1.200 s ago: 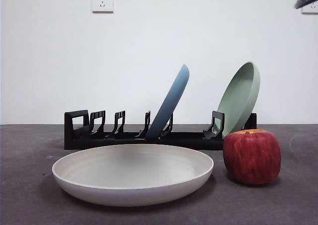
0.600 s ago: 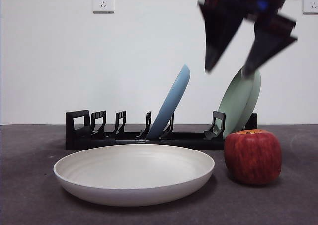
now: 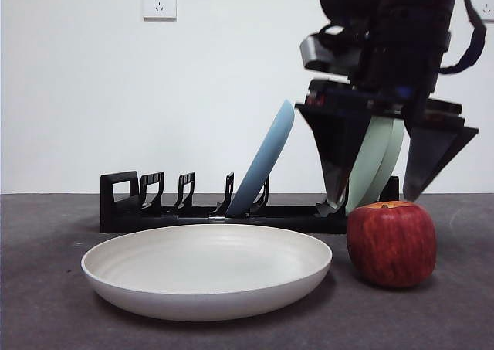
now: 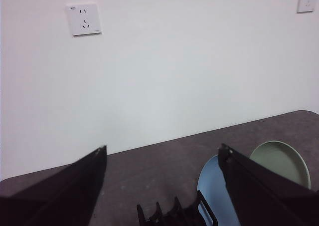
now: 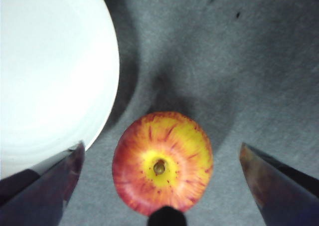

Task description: Take the yellow plate from the plate rack,put the plate on the table,take the apple from the table,put the apple in the plate

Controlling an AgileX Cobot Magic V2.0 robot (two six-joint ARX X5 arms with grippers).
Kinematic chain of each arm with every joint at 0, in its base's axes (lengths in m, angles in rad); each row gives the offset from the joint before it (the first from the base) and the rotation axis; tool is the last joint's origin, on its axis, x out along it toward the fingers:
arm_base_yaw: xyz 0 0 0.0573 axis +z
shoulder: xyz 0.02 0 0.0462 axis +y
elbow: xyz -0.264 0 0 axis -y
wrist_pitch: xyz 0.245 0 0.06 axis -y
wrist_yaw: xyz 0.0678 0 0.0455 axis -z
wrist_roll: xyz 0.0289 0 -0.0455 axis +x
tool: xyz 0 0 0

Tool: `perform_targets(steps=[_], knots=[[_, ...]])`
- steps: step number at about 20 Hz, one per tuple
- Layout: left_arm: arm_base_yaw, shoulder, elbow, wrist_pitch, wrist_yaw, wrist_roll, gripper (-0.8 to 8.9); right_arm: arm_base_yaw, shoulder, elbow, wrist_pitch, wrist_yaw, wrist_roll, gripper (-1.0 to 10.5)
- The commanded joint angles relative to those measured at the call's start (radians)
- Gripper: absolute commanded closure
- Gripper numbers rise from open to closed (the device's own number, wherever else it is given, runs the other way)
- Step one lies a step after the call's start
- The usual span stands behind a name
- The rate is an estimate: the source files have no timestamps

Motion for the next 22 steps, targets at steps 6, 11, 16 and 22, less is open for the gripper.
perform_targets(steps=[6,11,16,22], knots=[[0.003,-0.003,-0.005,-0.015,-0.004,0.012,4.36,0.003,0.075,-0.012,-0.005,0.0,0.017,3.8],[0.003,-0.003,-0.005,-0.025,-0.005,0.012,4.36,0.002,0.113,-0.029,-0.003,0.0,0.017,4.0],[0.003,-0.003,-0.004,-0.033,-0.011,0.011,4.36,0.002,0.139,-0.043,-0.002,0.006,0.021,7.5],[0.003,-0.003,-0.005,-0.034,-0.03,0.012,4.37,0.002,0.137,-0.043,0.006,0.034,0.024,9.6]])
